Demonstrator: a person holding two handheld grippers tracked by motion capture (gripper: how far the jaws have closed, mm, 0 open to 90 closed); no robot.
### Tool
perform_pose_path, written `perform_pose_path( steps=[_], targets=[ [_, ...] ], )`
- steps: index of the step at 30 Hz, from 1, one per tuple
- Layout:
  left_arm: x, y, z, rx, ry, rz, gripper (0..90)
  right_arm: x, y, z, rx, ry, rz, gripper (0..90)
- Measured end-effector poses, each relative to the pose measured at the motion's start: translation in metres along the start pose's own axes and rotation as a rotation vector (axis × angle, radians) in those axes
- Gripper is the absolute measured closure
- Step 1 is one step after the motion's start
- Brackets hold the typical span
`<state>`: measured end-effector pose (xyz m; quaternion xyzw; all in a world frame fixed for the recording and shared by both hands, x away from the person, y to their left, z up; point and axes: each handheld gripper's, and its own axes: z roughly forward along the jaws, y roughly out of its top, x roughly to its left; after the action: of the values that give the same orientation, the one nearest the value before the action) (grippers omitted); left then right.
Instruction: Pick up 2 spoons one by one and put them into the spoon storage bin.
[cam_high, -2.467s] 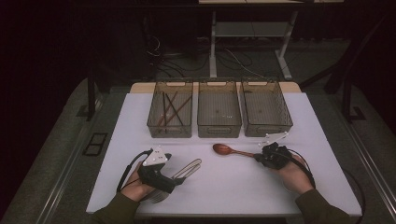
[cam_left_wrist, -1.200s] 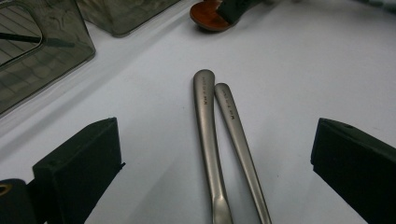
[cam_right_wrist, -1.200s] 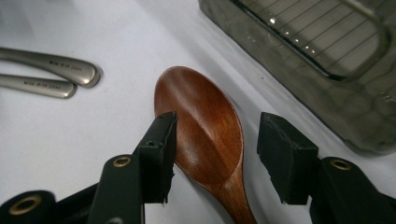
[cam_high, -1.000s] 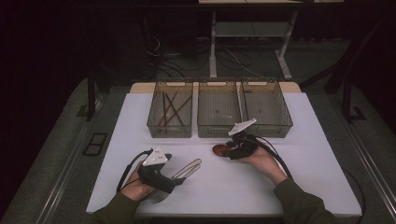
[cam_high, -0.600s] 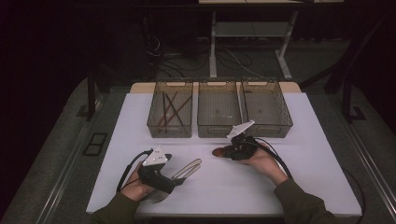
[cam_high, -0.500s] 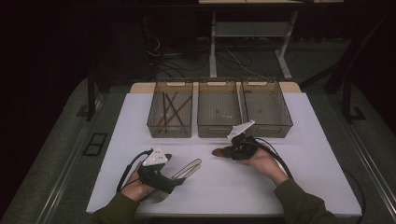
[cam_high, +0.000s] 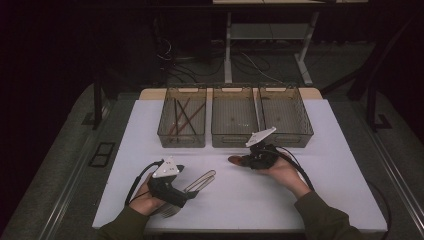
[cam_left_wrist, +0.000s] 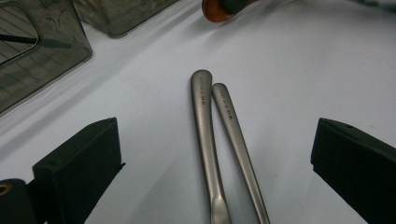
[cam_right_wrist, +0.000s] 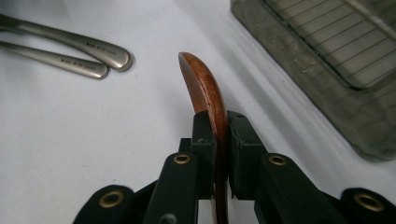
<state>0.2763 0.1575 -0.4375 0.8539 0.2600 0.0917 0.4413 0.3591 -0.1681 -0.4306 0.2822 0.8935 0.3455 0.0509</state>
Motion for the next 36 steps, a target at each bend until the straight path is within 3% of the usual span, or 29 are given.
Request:
perform_pose_path(
  steps=[10, 20, 25, 36],
  targets=[
    [0.001, 0.0, -0.001, -0.009, 0.004, -0.014, 0.7, -0.007, 0.007, -0.017, -0.049, -0.017, 0.045, 81.8],
    [0.002, 0.0, -0.001, -0.016, 0.009, -0.032, 0.7, -0.013, 0.026, -0.035, -0.113, -0.036, 0.082, 81.8],
    [0.002, 0.001, -0.001, -0.016, 0.006, -0.032, 0.7, -0.019, 0.038, -0.044, -0.164, -0.055, 0.106, 81.8],
    [0.002, 0.001, -0.001, -0.015, 0.002, -0.031, 0.7, -0.033, 0.079, -0.047, -0.211, -0.121, 0.14, 81.9]
  ],
)
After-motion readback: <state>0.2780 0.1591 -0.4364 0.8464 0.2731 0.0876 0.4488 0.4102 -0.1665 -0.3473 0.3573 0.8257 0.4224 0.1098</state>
